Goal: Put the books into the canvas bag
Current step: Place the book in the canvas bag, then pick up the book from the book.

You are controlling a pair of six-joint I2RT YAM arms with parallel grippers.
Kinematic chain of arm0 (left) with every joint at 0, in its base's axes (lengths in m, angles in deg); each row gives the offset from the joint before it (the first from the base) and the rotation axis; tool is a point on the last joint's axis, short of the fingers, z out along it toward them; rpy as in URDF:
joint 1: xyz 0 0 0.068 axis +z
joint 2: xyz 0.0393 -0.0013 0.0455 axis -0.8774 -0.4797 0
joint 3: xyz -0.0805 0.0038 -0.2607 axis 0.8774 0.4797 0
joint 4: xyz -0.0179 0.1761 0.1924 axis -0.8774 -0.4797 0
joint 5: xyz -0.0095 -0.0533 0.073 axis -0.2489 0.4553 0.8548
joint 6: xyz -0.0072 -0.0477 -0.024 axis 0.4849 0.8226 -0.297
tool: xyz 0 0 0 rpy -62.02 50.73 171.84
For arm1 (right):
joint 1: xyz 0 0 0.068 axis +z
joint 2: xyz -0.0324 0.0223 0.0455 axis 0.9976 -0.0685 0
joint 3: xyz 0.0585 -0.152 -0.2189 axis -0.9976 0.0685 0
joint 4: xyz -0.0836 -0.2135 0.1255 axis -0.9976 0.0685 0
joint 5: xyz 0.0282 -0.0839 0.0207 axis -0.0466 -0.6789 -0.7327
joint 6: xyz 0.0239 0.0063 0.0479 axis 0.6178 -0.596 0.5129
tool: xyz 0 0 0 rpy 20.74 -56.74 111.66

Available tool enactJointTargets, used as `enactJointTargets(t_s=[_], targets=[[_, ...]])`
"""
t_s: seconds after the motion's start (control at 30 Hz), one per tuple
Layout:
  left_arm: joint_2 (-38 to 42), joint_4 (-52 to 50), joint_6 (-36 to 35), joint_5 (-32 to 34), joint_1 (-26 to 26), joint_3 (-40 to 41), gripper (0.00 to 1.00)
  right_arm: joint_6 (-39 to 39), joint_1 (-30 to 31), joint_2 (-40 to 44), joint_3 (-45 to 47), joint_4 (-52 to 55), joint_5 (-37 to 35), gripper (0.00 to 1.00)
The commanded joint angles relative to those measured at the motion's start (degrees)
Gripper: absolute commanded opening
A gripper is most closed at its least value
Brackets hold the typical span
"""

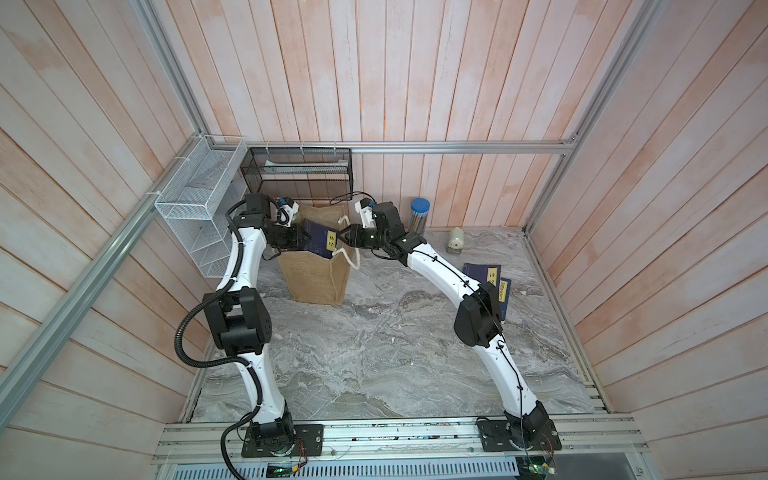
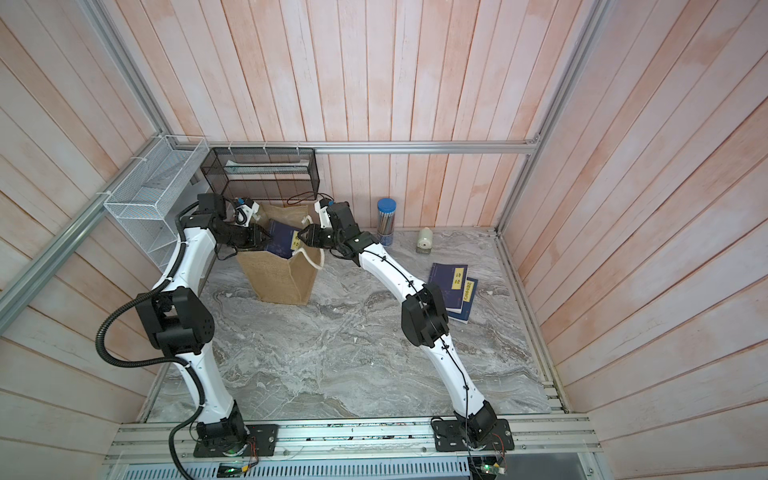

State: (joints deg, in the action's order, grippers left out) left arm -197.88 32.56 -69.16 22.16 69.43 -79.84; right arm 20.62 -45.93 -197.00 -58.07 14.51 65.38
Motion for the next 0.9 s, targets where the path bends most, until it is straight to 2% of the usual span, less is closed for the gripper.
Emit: enactJointTargets(t_s=[0.0,0.3,0.5,0.67,0.87], targets=[[0.3,1.72,0.64,1.84,-0.01,-1.87,0.38,-1.07,-0.66,1.05,0.12,0.74,-0.19,0.38],[8.15,7.55,3.51,4.36,-0.02,-0.82,0.42,-2.35,-1.5,4.95,2.37,3.13,-1.73,0.4],[17.22,16.02,8.55,3.13,-1.16,7.49,0.42,-3.75,-2.54,10.74,9.79,3.3,-2.56,0.41],[25.16,24.54,13.53,3.04,-5.35,17.57,0.42,-4.75,-5.21,19.11,22.71,1.93,-4.67,0.43],[29.31,32.21,19.0,3.91,-12.64,27.03,0.42,-2.24,-12.71,33.75,49.2,-5.65,-6.23,0.44]])
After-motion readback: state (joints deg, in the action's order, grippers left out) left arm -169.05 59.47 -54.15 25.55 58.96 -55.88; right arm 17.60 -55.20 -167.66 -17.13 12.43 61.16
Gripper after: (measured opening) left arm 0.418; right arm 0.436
